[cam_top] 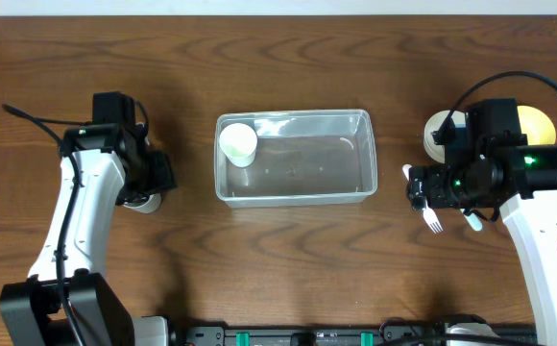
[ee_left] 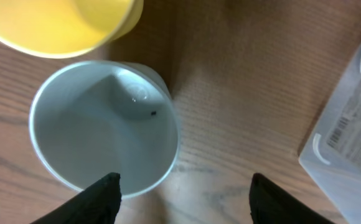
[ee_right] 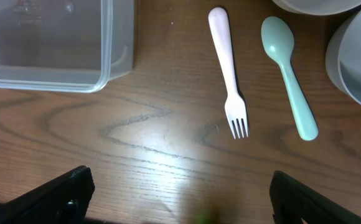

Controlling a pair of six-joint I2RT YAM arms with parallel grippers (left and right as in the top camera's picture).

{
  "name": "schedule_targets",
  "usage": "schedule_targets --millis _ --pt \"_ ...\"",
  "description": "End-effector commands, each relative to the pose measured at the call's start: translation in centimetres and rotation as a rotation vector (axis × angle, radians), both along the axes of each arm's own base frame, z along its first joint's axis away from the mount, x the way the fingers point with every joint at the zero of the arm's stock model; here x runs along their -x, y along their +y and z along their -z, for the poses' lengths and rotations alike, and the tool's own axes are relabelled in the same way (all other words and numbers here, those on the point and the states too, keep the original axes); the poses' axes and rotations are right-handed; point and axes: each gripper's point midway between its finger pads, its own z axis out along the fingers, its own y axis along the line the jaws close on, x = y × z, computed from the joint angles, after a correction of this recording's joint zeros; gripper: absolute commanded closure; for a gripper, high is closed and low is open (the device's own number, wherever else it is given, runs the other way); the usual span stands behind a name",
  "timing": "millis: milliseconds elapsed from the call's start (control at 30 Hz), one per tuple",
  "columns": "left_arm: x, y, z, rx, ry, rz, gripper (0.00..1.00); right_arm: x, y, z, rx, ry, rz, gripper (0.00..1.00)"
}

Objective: Pack container
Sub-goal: 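Return left gripper and grasp the pale blue cup rim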

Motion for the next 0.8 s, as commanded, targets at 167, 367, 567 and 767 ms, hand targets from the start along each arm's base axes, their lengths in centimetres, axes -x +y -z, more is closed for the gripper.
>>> schedule_targets --millis 167,367,567,767 --pt "0.0 0.1 2.9 0.004 0.057 -0.012 0.29 -0.1 -0.3 -0.4 0.008 -0.009 -0.003 0.09" --pt "0.1 0.2 4.6 0.008 0.108 -0.013 0.29 0.0 -0.3 -0.4 0.009 -0.004 -0.003 0.09" --pt "0.1 0.5 4.7 -0.01 0.111 -0.014 0.5 0.1 -0.3 -0.3 0.009 -0.001 -0.003 0.09" --pt "0.1 0.5 4.7 -0.01 0.111 -0.014 0.71 0.1 -0.3 -0.3 0.009 -0.001 -0.003 0.09"
